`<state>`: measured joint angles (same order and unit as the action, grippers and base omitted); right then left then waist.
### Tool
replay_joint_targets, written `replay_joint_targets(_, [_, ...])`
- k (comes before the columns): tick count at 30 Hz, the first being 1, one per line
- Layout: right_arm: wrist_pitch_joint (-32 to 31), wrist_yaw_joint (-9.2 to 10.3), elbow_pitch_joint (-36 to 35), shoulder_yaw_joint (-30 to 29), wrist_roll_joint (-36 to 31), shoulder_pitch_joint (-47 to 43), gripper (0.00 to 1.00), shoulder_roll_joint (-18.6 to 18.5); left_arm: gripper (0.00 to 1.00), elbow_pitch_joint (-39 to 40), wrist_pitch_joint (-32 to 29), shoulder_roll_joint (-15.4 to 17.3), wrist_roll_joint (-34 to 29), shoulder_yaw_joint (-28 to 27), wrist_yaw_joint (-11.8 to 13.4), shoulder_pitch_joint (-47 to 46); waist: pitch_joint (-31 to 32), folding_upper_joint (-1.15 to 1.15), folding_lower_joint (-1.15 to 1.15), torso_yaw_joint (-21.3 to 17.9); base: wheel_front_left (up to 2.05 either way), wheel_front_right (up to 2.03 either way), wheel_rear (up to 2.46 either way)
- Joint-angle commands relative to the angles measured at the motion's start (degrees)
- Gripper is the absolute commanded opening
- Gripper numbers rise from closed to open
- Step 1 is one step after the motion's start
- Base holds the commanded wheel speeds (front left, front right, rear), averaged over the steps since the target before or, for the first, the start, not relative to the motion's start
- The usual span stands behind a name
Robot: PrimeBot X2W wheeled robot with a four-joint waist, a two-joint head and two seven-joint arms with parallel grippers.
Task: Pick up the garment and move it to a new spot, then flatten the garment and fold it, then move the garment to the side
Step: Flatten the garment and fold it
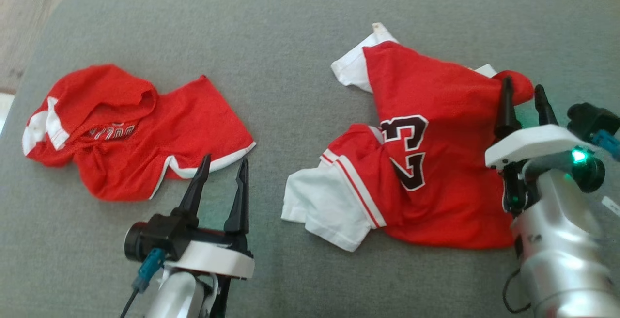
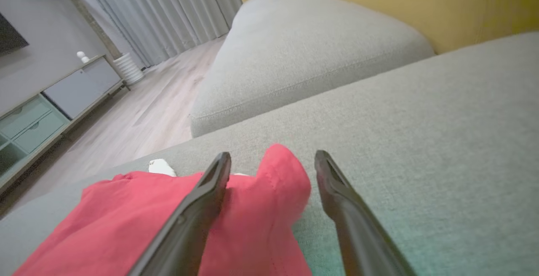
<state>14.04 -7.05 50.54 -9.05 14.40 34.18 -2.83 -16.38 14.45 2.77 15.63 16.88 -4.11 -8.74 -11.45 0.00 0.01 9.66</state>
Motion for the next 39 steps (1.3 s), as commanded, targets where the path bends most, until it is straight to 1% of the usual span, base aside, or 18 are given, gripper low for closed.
replay_joint_targets(1, [-0.1, -0.44, 0.7, 1.1, 0.9, 3.2, 1.0, -0.1, 1.0, 1.6, 0.5, 0.1, 0.2, -1.1, -0.2, -2.4, -1.3, 0.0, -0.01, 0.9, 0.0, 0.0, 0.0])
replay_joint_targets(2, [-0.1, -0.44, 1.9, 1.2, 1.3, 3.9, 0.91, -0.1, 1.0, 1.5, 0.5, 0.1, 0.2, -1.0, -0.2, -2.6, -1.5, 0.0, -0.01, 1.0, 0.0, 0.0, 0.0])
replay_joint_targets(3, [-0.1, -0.44, 1.9, 1.2, 1.3, 3.9, 0.91, -0.1, 1.0, 1.5, 0.5, 0.1, 0.2, -1.0, -0.2, -2.6, -1.5, 0.0, -0.01, 1.0, 0.0, 0.0, 0.0])
replay_joint_targets(4, [-0.1, -0.44, 3.1, 1.5, 2.0, 4.6, 0.16, -0.1, 1.0, 1.5, 0.5, 0.1, 0.2, -0.9, -0.2, -2.7, -1.7, 0.0, -0.01, 1.1, 0.0, 0.0, 0.0])
replay_joint_targets(5, [0.0, -0.44, 4.0, 2.0, 2.8, 5.2, 0.0, -0.1, 1.0, 1.5, 0.5, 0.1, 0.2, -0.9, -0.2, -2.8, -1.9, 0.0, -0.01, 1.2, 0.0, 0.0, 0.0])
replay_joint_targets(9, [0.4, -0.44, 5.4, 2.8, 3.6, 6.9, 0.0, -0.6, 1.0, 1.3, 0.5, 0.1, 0.3, -1.0, 0.0, -3.0, -2.0, 0.0, -0.01, 0.9, 0.0, 0.0, 0.0])
replay_joint_targets(13, [0.8, -0.44, 4.2, 0.8, 2.2, 9.3, 0.0, -3.9, 1.0, 1.3, 0.5, 0.1, 0.6, -0.8, 0.1, -3.4, -1.6, 0.0, -0.01, 0.7, 0.0, 0.0, 0.0])
replay_joint_targets(17, [0.9, -0.44, 3.2, -2.2, -1.2, 11.9, 0.0, -8.8, 1.0, 1.5, 0.5, 0.1, 0.9, -0.5, 0.4, -3.3, -1.4, 0.0, -0.01, 0.5, 0.0, 0.0, 0.0])
replay_joint_targets(20, [0.9, -0.44, 3.0, -6.3, -5.2, 14.1, 0.0, -12.4, 1.0, 1.7, 0.5, 0.1, 1.0, -0.5, 0.4, -3.3, -1.6, 0.0, -0.01, 0.6, 0.0, 0.0, 0.0])
replay_joint_targets(24, [1.0, -0.44, 3.7, -12.4, -12.8, 17.3, 0.0, -15.7, 1.0, 1.8, 0.5, 0.1, 1.3, -0.5, 0.4, -3.6, -2.5, 0.0, -0.01, 0.8, 0.0, 0.0, 0.0])
replay_joint_targets(26, [1.0, -0.44, 3.9, -15.1, -17.0, 19.0, 0.0, -16.5, 1.0, 1.9, 0.5, 0.1, 1.5, -0.2, 0.3, -3.9, -3.0, 0.0, -0.01, 1.0, 0.0, 0.0, 0.0])
replay_joint_targets(28, [1.0, -0.44, 4.0, -17.2, -20.6, 20.7, 0.0, -16.1, 1.0, 1.9, 0.5, 0.1, 1.7, -0.1, 0.4, -4.1, -3.5, 0.0, -0.01, 1.0, 0.0, 0.0, 0.0])
replay_joint_targets(30, [0.8, -0.44, 4.8, -17.9, -24.3, 22.2, 0.0, -16.0, 1.0, 2.0, 0.5, 0.1, 1.9, 0.0, 0.4, -4.4, -3.9, 0.0, -0.01, 1.1, 0.0, 0.0, 0.0])
replay_joint_targets(31, [0.7, -0.44, 5.1, -17.9, -26.3, 22.6, 0.82, -15.9, 1.0, 2.0, 0.5, 0.1, 1.9, 0.1, 0.4, -4.4, -4.1, 0.0, -0.01, 1.1, 0.0, 0.0, 0.0])
replay_joint_targets(32, [0.4, -0.44, 5.6, -17.9, -28.1, 22.9, 1.0, -15.8, 1.0, 2.0, 0.5, 0.1, 2.0, 0.1, 0.4, -4.5, -4.2, 0.0, -0.01, 1.2, 0.0, 0.0, 0.0])
replay_joint_targets(34, [0.2, -0.44, 6.4, -17.5, -30.8, 23.5, 1.0, -15.1, 1.0, 1.9, 0.5, 0.1, 2.1, 0.1, 0.4, -4.6, -4.3, 0.0, -0.01, 1.1, 0.0, 0.0, 0.0])
replay_joint_targets(39, [0.7, -0.44, 6.7, -17.1, -33.4, 22.7, 1.0, -12.8, 1.0, 1.7, 0.5, 0.1, 2.1, -0.4, 0.7, -4.4, -3.3, 0.0, -0.01, 0.2, 0.0, 0.0, 0.0])
